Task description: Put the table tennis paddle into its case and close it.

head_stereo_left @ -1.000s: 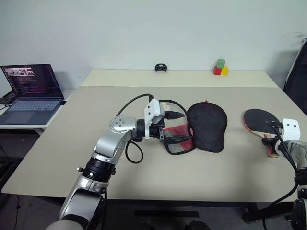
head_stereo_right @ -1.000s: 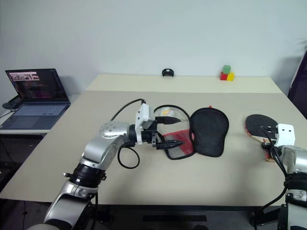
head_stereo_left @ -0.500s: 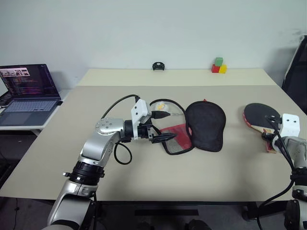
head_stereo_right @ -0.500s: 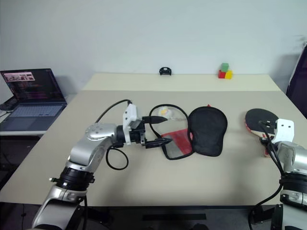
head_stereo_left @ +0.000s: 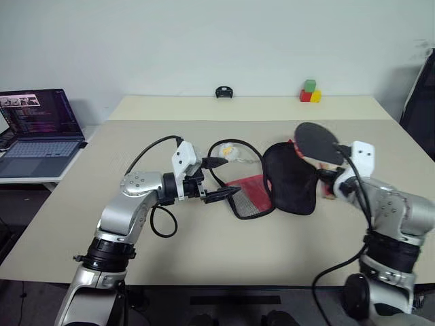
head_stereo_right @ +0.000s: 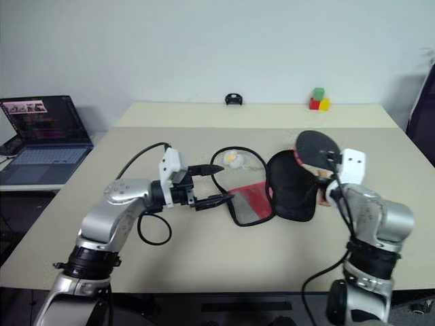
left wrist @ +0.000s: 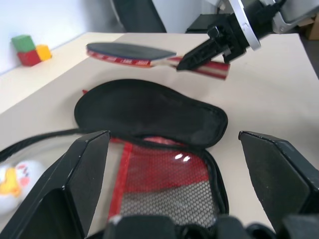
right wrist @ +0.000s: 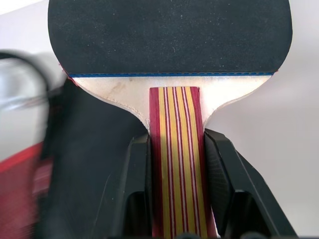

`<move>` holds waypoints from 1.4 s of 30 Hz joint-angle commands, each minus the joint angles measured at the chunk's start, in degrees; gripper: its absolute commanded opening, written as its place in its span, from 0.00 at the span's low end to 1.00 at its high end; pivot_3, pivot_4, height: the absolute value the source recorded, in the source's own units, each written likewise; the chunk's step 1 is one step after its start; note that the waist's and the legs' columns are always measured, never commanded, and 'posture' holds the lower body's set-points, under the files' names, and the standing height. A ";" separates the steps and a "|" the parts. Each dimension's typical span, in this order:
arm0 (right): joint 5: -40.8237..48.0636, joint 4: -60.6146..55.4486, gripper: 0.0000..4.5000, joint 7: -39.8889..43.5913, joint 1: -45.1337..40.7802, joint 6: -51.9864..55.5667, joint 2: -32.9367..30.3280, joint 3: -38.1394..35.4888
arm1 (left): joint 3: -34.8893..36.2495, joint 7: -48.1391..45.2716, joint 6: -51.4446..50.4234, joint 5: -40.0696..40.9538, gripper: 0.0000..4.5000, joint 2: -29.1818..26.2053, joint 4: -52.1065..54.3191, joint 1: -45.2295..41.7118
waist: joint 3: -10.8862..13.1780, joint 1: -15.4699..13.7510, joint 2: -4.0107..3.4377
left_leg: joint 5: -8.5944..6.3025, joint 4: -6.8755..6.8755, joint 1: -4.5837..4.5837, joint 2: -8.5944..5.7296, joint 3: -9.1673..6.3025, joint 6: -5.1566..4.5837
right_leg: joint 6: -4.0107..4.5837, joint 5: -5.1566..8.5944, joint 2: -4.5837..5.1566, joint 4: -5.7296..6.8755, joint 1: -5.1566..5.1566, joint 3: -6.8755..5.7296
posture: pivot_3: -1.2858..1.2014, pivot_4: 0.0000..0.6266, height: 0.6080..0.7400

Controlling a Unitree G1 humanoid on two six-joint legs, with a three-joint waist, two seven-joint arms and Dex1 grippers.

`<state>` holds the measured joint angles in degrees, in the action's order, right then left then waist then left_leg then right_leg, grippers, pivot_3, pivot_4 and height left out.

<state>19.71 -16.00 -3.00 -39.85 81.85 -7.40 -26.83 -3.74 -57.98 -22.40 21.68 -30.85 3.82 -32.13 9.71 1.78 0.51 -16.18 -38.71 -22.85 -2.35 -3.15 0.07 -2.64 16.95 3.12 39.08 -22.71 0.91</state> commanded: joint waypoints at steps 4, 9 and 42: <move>-0.95 -1.18 0.24 -2.36 -1.72 -3.37 5.23 1.50 | 2.40 1.43 -1.19 1.77 1.00 -1.19 4.04 0.41 | 0.00 -0.08 0.00 | 0.10 0.00 -0.09 -0.03 0.01 0.18 | 0.00 0.00 0.01 0.00 -0.11 0.00 | 0.52 0.24 1.00; -1.99 1.60 0.24 -2.25 -0.19 -6.23 5.70 3.98 | 2.31 2.12 -1.48 1.77 1.00 -1.18 4.92 0.80 | 0.00 0.01 0.00 | 0.11 0.03 -0.10 -0.04 0.05 0.19 | 0.00 0.00 0.00 0.01 -0.17 0.03 | 0.52 0.24 1.00; -8.82 8.05 0.24 -2.59 5.25 -16.60 2.99 13.12 | 2.06 2.40 -1.26 1.83 1.00 -1.00 5.42 1.72 | -0.01 0.09 -0.01 | 0.11 0.03 -0.15 -0.02 0.26 0.19 | 0.01 0.00 -0.02 0.31 -0.46 0.11 | 0.52 0.24 1.00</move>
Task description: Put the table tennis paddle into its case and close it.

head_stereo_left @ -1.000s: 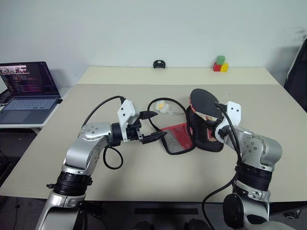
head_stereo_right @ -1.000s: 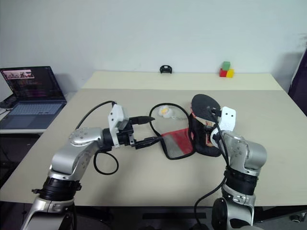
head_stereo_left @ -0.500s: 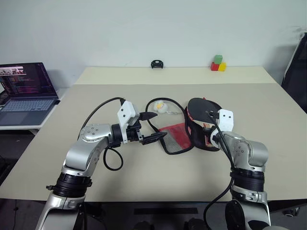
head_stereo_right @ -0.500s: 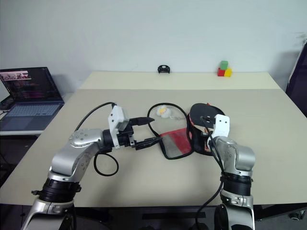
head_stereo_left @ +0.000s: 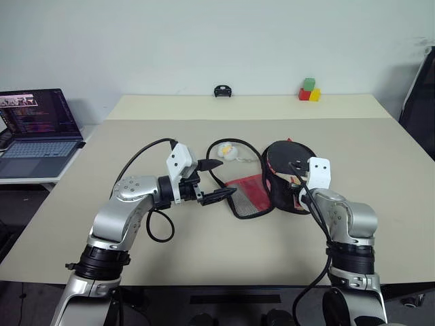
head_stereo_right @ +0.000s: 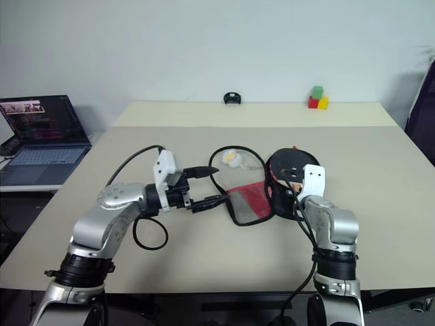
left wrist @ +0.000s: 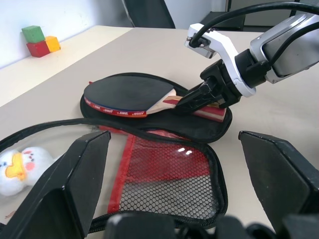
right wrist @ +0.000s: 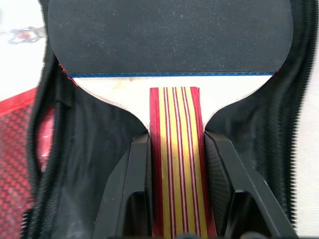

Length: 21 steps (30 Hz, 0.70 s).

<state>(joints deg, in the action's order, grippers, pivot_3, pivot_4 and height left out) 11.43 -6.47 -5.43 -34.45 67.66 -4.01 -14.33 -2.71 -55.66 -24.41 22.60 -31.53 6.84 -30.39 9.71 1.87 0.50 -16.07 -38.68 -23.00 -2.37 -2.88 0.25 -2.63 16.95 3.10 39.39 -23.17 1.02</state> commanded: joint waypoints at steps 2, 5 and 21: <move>-0.69 -1.24 0.24 0.03 0.19 -2.58 -0.21 0.95 | 1.02 0.15 0.76 0.86 1.00 -0.31 2.45 0.10 | 0.00 0.00 0.00 | 0.00 0.00 0.00 0.00 0.00 0.00 | 0.00 0.00 0.00 0.01 0.00 0.00 | 0.52 0.24 1.00; -0.74 -0.97 0.24 0.16 0.11 -2.45 0.30 0.92 | 1.08 0.24 0.58 0.98 1.00 -0.31 2.70 0.29 | 0.00 0.00 0.00 | 0.00 0.00 0.00 0.00 0.00 0.00 | 0.00 0.00 0.00 0.01 0.00 0.00 | 0.52 0.24 1.00; 4.25 -11.52 0.95 2.64 -0.19 3.10 1.29 -3.04 | 2.19 1.27 0.78 0.67 1.00 -0.65 2.14 1.25 | 0.00 0.00 0.00 | -0.01 -0.02 0.02 0.00 -0.03 -0.02 | 0.00 0.00 -0.01 0.10 -0.01 0.00 | 0.52 0.24 1.00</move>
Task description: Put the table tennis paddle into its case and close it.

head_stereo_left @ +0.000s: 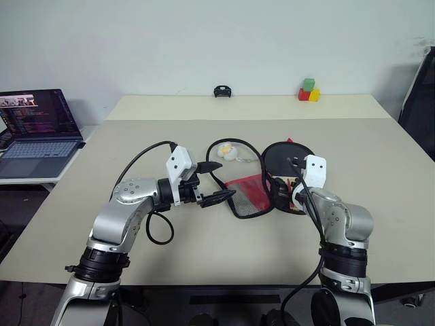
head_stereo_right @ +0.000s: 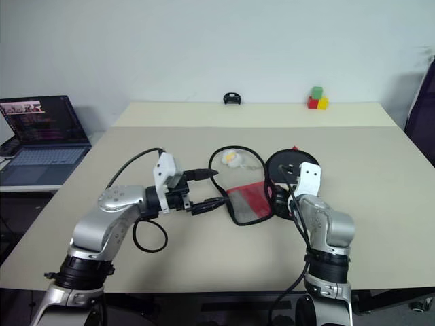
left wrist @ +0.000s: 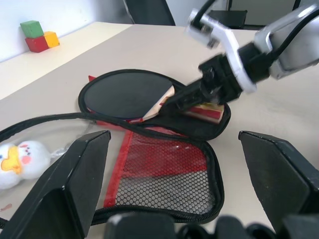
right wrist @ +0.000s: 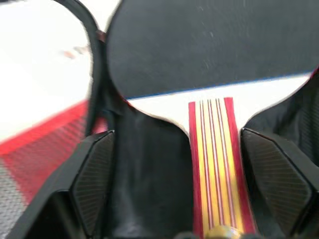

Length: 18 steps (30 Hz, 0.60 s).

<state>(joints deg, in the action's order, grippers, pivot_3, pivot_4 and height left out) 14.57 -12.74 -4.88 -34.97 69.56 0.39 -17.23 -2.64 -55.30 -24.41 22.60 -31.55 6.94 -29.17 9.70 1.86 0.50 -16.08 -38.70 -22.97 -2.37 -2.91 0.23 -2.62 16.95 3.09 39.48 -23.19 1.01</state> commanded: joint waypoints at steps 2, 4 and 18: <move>1.59 -7.21 0.95 4.11 1.73 1.72 -6.36 0.53 | 2.45 1.36 1.05 0.42 1.00 -0.71 1.51 0.21 | 0.00 -0.01 0.00 | 0.00 0.00 -0.01 0.00 -0.01 -0.01 | 0.00 0.00 0.00 0.00 0.00 0.00 | 0.52 0.24 1.00; 3.11 -9.39 0.95 7.90 3.60 1.66 -10.41 1.21 | 3.03 2.30 1.12 0.22 1.00 -0.58 0.81 0.31 | 0.00 -0.04 0.00 | -0.02 0.00 0.00 0.00 -0.02 -0.03 | 0.00 0.00 0.00 -0.01 0.01 0.01 | 0.52 0.24 1.00; 20.03 -12.92 0.95 44.01 4.74 -7.00 -38.90 3.47 | 3.81 7.26 2.47 -4.29 1.00 -1.13 -7.55 0.33 | 0.02 -0.15 0.06 | -0.06 -0.05 0.00 0.02 -0.05 -0.12 | 0.00 0.00 0.00 -0.11 0.13 -0.04 | 0.52 0.24 1.00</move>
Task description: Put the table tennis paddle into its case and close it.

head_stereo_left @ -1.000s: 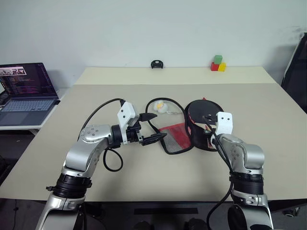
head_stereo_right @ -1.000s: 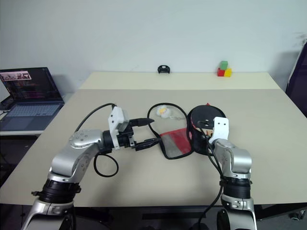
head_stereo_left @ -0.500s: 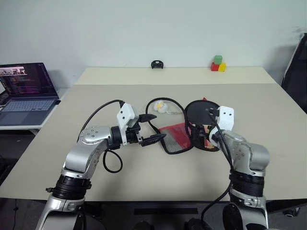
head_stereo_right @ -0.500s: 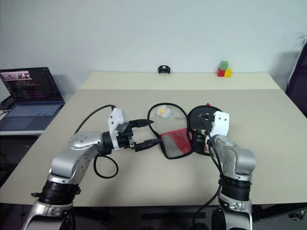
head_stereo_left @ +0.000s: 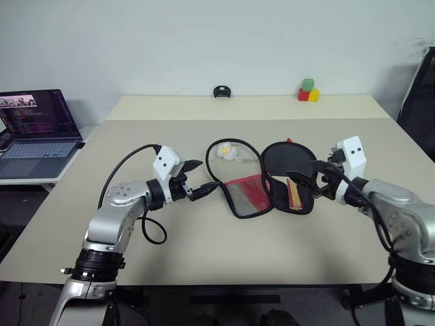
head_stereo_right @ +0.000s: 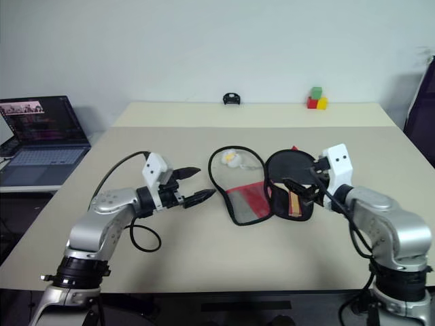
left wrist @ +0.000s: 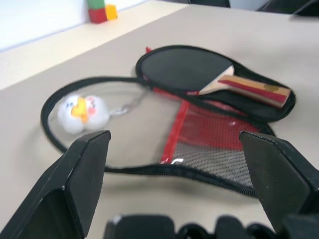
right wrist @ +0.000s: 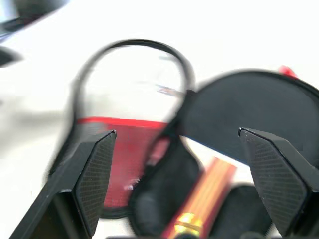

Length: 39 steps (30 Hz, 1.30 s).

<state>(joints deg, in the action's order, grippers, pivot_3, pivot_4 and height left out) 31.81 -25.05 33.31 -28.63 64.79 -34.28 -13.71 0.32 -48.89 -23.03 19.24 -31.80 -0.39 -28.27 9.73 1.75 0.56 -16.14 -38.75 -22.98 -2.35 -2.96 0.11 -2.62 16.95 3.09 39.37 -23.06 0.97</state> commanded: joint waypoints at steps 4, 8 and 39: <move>6.54 0.99 0.95 10.87 -3.51 -2.53 -8.34 -0.37 | 0.98 2.82 0.38 -3.02 1.00 -1.33 -3.43 -0.81 | 0.00 0.06 0.01 | 0.00 0.01 0.01 0.02 -0.03 0.00 | 0.00 0.00 0.00 -0.04 0.04 0.03 | 0.52 0.24 1.00; 8.28 3.54 0.95 10.52 -6.12 -3.34 -8.13 -1.32 | 0.23 4.67 0.66 -5.64 1.00 -1.28 -7.87 -1.44 | 0.01 0.00 0.02 | 0.00 0.00 0.01 0.03 -0.04 0.00 | 0.00 0.00 0.01 -0.03 0.04 0.03 | 0.52 0.24 1.00; 16.83 0.24 0.95 1.11 -3.16 -0.75 -9.57 -8.70 | -5.65 6.16 18.07 -15.59 1.00 20.80 -51.25 -26.91 | 0.04 -1.24 0.16 | 0.01 -0.07 -0.35 -0.05 -0.09 0.03 | -0.02 -0.02 0.07 -0.22 -0.11 -0.08 | 0.52 0.24 1.00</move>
<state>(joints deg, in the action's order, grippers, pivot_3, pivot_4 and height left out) 47.25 -22.61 35.02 -31.84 64.19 -42.66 -19.69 -5.86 -42.40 -6.98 3.74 -11.17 -51.94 -52.41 9.77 0.51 0.72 -16.13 -38.83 -23.34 -2.39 -3.06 0.14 -2.64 16.93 3.16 39.16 -23.18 0.87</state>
